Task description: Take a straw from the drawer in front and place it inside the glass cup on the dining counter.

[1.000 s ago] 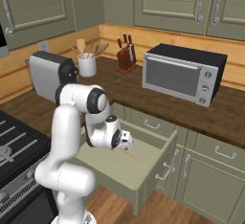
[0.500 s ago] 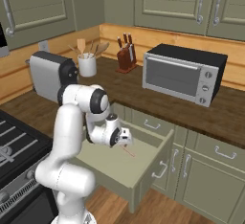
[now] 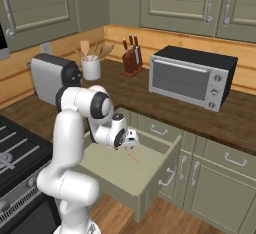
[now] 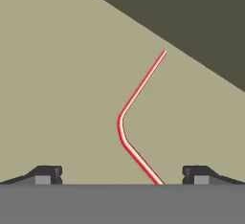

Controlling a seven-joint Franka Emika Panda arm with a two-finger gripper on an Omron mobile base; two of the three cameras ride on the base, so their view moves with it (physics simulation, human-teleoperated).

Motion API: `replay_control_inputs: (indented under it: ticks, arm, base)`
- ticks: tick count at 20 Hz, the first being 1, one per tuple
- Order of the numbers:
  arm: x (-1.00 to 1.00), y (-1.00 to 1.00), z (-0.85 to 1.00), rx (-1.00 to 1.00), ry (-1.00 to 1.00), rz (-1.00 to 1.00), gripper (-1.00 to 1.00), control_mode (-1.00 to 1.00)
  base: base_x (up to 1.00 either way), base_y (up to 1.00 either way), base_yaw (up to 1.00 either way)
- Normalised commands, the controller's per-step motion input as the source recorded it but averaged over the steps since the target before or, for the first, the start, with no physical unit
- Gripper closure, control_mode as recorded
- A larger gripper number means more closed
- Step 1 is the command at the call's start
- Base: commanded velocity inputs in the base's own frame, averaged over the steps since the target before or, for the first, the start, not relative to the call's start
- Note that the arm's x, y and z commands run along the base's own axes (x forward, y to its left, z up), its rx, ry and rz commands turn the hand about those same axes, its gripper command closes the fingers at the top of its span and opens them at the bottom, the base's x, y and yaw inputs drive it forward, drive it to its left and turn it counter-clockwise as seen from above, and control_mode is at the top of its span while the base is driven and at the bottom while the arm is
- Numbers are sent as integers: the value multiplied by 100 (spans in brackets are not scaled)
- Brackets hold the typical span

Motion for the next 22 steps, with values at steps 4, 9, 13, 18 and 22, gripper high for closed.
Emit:
replay_control_inputs:
  ticks: [4, 9, 13, 18, 22]
  arm:
    - [12, 0, 7, 2, 8, -4, -100, -100]
    - [45, -2, -13, 0, 11, 0, -100, -100]
    - [66, 2, -19, 0, 11, 0, -100, -100]
    - [42, 0, -36, 0, 15, 0, -100, -100]
    - [-9, 0, -41, 0, 14, -1, -100, -100]
  base:
    - [0, 0, 0]
    - [0, 0, 0]
    - [0, 0, 0]
    - [0, 0, 0]
    - [0, 0, 0]
